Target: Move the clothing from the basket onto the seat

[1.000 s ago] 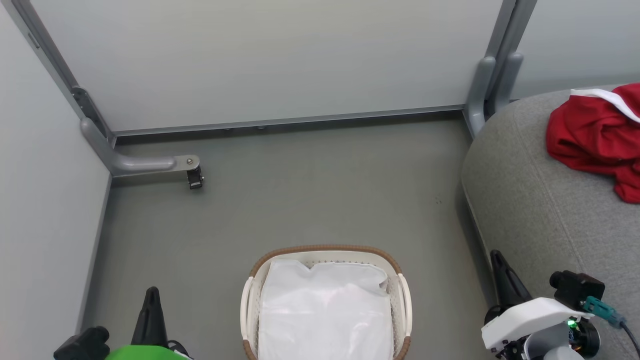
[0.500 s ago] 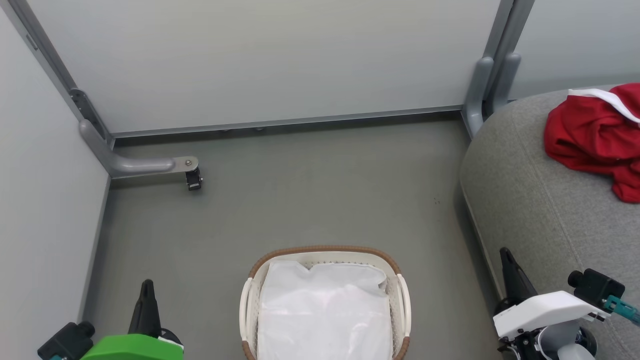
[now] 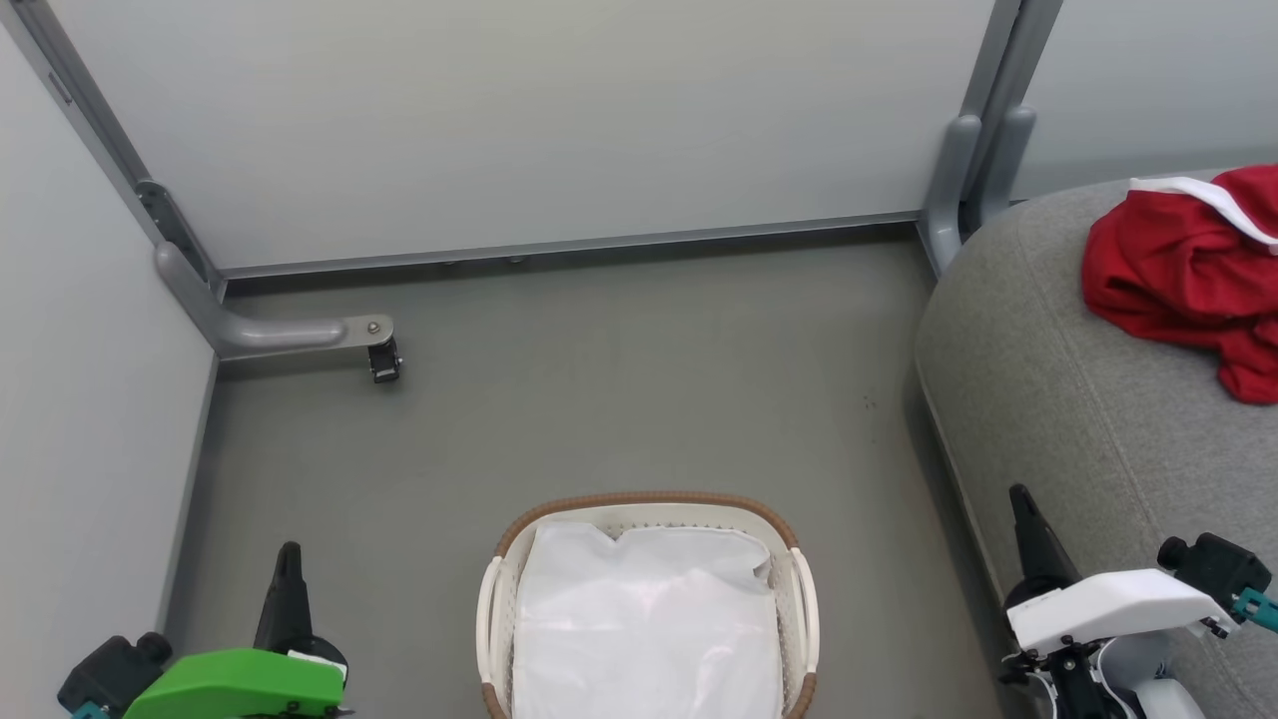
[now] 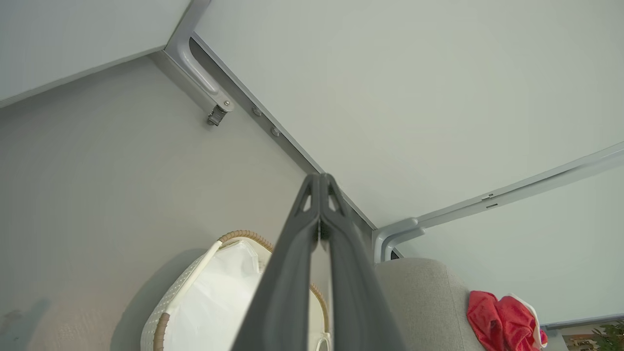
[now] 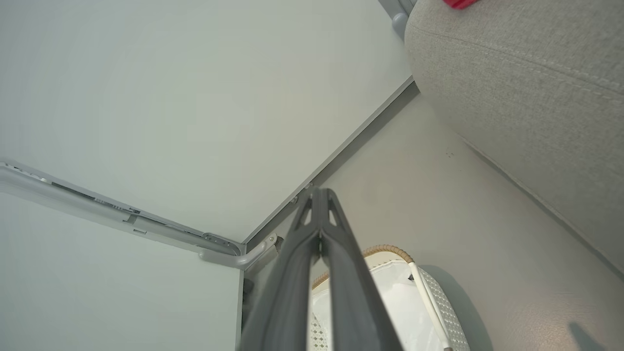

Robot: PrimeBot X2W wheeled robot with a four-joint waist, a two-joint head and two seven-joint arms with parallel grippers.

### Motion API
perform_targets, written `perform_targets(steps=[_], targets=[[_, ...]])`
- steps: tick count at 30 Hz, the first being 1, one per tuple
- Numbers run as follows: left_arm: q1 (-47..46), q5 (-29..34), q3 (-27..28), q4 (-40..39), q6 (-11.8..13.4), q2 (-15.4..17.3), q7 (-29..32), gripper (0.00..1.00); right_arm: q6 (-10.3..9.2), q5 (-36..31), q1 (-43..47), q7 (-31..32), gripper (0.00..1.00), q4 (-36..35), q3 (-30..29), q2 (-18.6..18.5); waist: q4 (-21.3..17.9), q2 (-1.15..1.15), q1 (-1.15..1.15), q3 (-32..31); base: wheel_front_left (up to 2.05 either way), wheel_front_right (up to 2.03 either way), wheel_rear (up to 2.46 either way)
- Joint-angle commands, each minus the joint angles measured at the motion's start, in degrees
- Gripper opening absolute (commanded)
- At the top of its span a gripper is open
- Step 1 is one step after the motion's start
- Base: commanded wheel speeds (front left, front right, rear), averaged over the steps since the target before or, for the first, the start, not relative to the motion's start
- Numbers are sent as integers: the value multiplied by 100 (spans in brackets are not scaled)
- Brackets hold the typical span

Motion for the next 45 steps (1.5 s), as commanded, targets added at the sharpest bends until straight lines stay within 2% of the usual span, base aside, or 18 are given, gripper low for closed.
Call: perform_targets(steps=[1,45], targets=[[-172,-171,57,-82,-45,21,44,0,-2,196,-111,51,0,-92,-38,-42,-3,0,0,-2,0,0,0],[-534,-2392,314,-80,-146,28,697,0,-3,2634,-195,701,0,-212,-372,-54,-81,0,0,-49,0,0,0]])
